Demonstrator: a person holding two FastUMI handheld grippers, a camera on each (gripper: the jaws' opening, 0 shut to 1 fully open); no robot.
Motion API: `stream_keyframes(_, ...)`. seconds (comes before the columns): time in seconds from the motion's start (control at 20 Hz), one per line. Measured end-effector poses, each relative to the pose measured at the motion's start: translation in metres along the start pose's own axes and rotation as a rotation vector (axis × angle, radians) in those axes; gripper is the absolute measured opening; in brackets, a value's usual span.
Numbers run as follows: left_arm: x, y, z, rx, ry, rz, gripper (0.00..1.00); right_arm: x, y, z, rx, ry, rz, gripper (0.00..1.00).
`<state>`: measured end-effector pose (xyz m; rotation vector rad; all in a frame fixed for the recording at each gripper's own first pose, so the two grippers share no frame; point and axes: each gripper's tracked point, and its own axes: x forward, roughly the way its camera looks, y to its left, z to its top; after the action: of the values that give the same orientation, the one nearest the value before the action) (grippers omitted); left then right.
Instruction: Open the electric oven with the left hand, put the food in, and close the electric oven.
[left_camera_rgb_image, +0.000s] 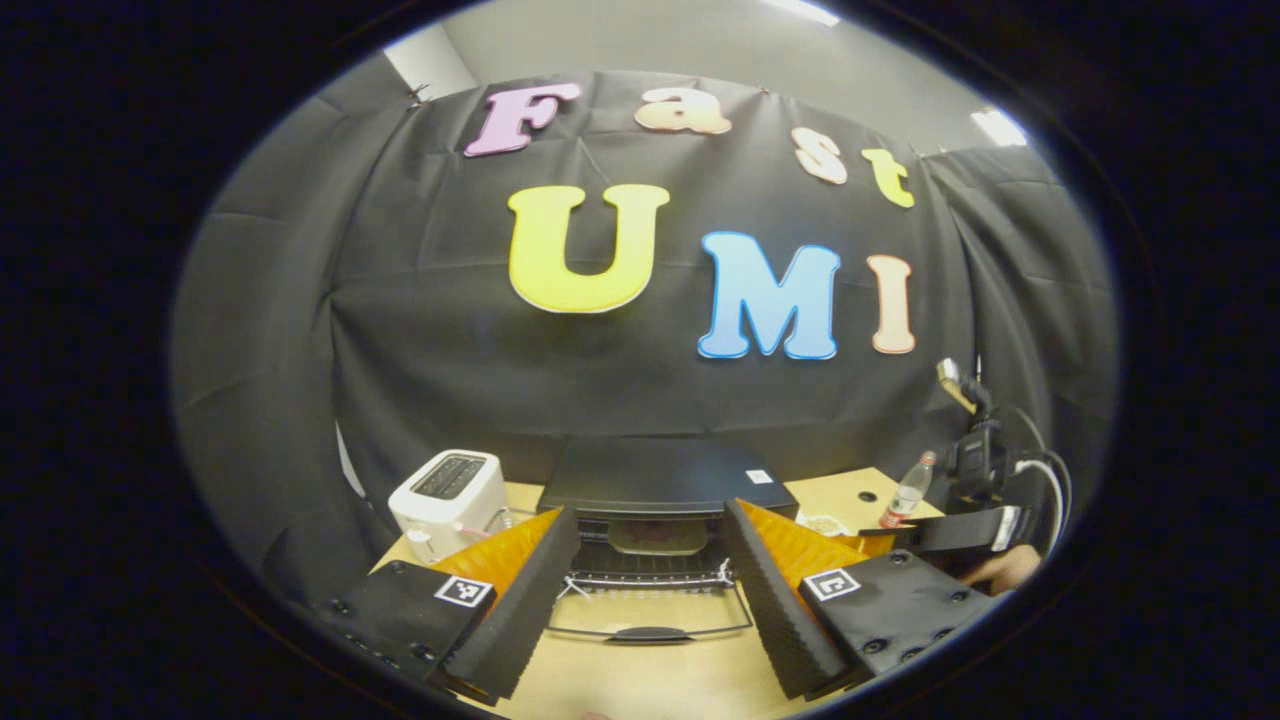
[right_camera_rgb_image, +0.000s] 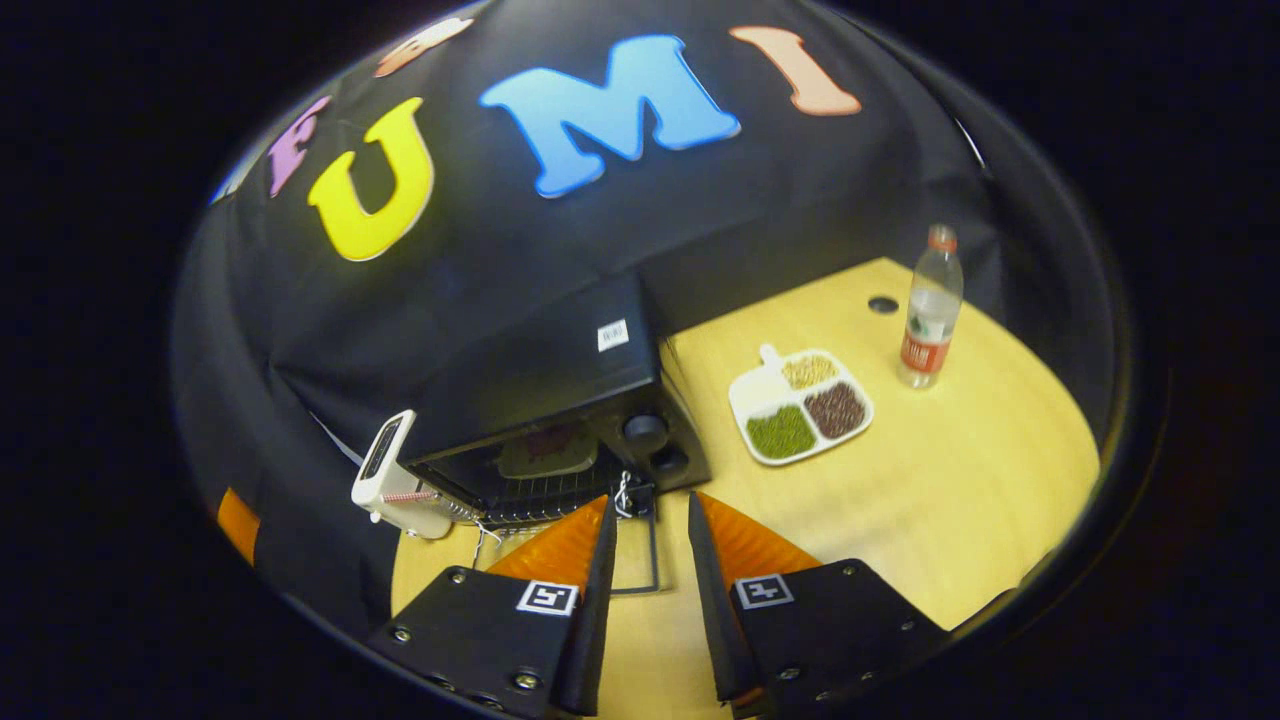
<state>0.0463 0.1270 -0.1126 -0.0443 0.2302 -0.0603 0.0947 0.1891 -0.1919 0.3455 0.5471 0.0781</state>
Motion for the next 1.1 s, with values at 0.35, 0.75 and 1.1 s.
stream_keyframes(0.35, -0.004, -0.036, 0.038, 0.010, -0.088, -0.013, 1.00, -0.107, -0.009, 0.105, -0.210, -0.369, 0.012, 0.43)
stream_keyframes(0.75, -0.003, -0.064, 0.053, 0.007, -0.124, -0.011, 0.92, -0.153, -0.021, 0.139, -0.217, -0.527, 0.020, 0.94)
stream_keyframes(1.1, 0.023, -0.070, -0.012, 0.060, 0.094, -0.031, 1.00, -0.124, -0.041, 0.132, -0.191, -0.470, 0.023, 0.95)
